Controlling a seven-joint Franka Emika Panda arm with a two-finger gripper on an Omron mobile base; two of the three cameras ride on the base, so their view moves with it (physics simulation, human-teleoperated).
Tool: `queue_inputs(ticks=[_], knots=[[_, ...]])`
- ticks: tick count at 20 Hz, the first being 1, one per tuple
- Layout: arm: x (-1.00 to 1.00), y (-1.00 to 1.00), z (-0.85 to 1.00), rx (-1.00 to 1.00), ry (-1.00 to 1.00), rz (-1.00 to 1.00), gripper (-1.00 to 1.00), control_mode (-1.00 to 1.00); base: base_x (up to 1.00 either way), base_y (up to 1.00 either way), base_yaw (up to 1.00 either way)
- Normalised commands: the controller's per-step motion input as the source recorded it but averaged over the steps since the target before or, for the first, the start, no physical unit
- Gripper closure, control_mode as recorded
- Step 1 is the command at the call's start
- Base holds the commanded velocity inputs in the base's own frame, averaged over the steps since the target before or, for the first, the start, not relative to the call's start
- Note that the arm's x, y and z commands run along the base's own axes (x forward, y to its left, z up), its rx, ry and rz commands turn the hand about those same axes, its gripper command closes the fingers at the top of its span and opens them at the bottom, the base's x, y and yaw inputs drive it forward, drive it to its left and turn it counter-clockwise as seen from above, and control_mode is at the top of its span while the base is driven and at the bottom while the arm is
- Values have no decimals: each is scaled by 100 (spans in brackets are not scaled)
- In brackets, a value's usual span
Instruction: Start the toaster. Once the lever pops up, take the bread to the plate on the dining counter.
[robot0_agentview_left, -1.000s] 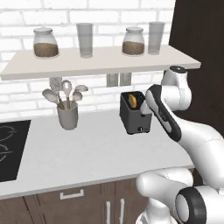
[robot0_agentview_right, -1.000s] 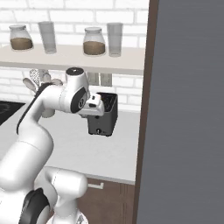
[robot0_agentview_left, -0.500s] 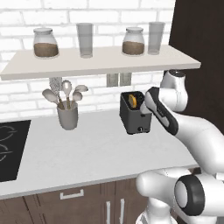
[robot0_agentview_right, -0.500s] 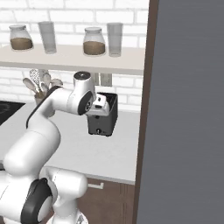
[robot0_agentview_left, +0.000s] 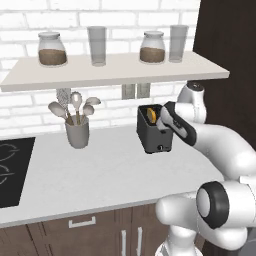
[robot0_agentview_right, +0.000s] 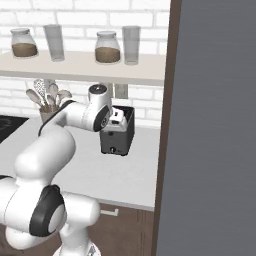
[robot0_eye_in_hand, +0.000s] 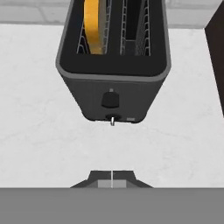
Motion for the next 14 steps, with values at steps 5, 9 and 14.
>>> queue_inputs(ticks=[5, 9, 14], knots=[[34, 10, -15, 0, 0, 0, 100, -100, 0, 0, 0], [41, 0, -17, 0, 0, 0, 100, -100, 0, 0, 0], [38, 0, -25, 0, 0, 1, 100, -100, 0, 0, 0]])
